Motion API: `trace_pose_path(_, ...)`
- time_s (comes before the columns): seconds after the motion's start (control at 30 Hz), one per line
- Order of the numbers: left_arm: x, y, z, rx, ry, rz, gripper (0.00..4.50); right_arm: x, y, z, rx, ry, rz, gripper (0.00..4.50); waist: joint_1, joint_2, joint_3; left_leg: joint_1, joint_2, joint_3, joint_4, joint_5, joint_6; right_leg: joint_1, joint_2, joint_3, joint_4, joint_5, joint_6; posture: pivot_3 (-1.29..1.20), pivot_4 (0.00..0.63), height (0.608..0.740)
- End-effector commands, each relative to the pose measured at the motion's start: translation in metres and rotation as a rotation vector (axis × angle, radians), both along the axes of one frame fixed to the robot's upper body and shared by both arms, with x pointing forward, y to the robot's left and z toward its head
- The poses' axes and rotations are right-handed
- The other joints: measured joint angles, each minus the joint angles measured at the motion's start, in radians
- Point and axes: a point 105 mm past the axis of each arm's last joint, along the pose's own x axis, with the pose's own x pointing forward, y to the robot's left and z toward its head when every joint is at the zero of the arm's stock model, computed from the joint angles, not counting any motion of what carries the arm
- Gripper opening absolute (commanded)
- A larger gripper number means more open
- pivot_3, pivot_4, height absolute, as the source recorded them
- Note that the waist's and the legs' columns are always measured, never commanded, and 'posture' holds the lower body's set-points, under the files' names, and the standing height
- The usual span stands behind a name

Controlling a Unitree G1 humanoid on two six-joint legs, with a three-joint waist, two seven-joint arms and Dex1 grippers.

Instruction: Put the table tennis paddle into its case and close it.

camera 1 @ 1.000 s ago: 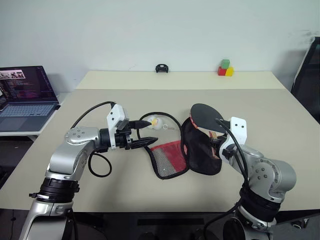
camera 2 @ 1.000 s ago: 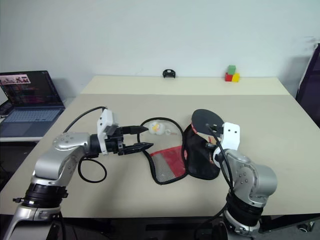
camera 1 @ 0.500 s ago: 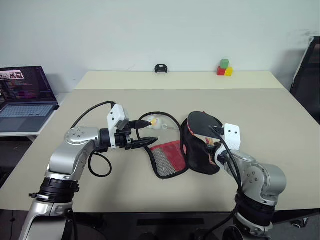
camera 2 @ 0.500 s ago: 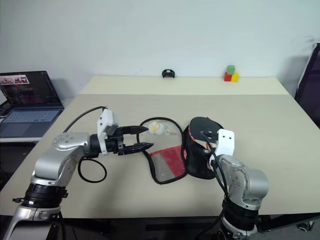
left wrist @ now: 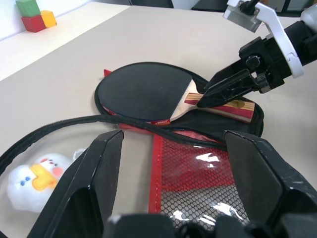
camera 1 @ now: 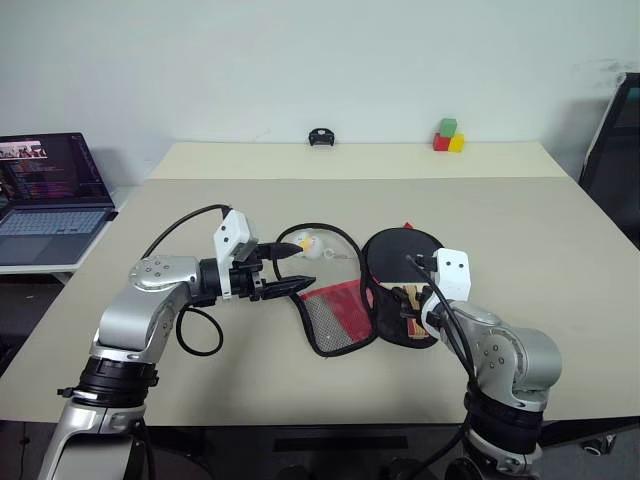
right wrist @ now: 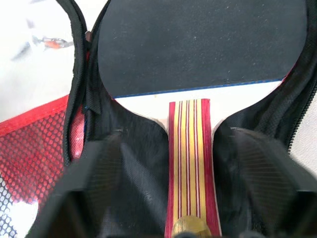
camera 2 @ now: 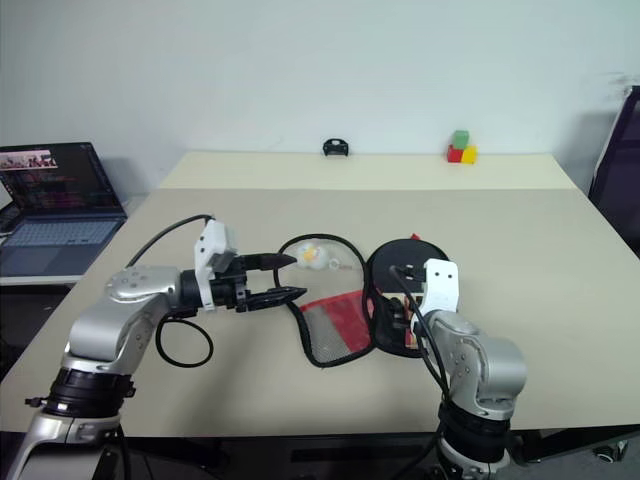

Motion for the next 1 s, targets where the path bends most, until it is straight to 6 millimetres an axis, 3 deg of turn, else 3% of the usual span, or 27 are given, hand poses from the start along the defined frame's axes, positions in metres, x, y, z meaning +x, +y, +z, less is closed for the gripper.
trace_pose_path(0.03,-0.003,0.005,0.014,-0.012,-0.054,0.013,3.55,-0.005,0.011,0.023,0.066,-0.09,0.071,4.09,0.0,0.0,0.0,0.0,0.0,0.0,0.0,0.0,0.0,0.0,0.0,0.0,0.0,0.0,0.0,0.0,0.15,0.74)
trace_pose_path(0.27,-0.002,0.009,0.011,-0.019,-0.048,0.035,3.55,-0.006,0.005,0.039,0.097,-0.14,0.273,4.09,0.0,0.0,0.0,0.0,0.0,0.0,0.0,0.0,0.0,0.001,0.0,0.0,-0.001,0.0,0.0,0.0,0.15,0.74)
trace_pose_path(0.5,0.001,0.016,0.011,-0.025,-0.05,0.076,3.55,-0.005,-0.02,0.035,-0.01,-0.17,0.38,4.09,0.001,0.0,0.0,0.0,0.0,0.0,0.0,0.0,0.0,0.001,0.0,-0.001,-0.001,0.0,0.0,0.0,0.15,0.74)
trace_pose_path(0.67,0.006,0.037,0.0,-0.031,-0.029,0.181,3.55,-0.016,-0.02,0.04,-0.075,-0.236,0.538,4.09,-0.004,0.0,0.0,0.0,0.0,0.0,0.0,0.0,0.0,0.001,0.0,0.0,-0.001,0.0,0.0,0.0,0.15,0.74)
trace_pose_path(0.83,0.01,0.057,-0.017,-0.026,-0.01,0.306,3.55,-0.015,-0.035,0.047,-0.143,-0.277,0.58,4.09,0.001,0.0,0.0,0.0,0.0,0.0,0.0,0.0,0.0,0.002,0.0,-0.001,-0.001,0.0,0.0,0.0,0.15,0.74)
trace_pose_path(1.0,0.022,0.076,-0.031,-0.005,-0.027,0.441,3.55,-0.016,-0.04,0.07,-0.14,-0.349,0.651,4.09,0.003,-0.001,0.0,0.0,0.0,-0.001,0.0,0.0,0.0,0.002,-0.001,-0.001,-0.001,0.0,0.0,0.0,0.15,0.74)
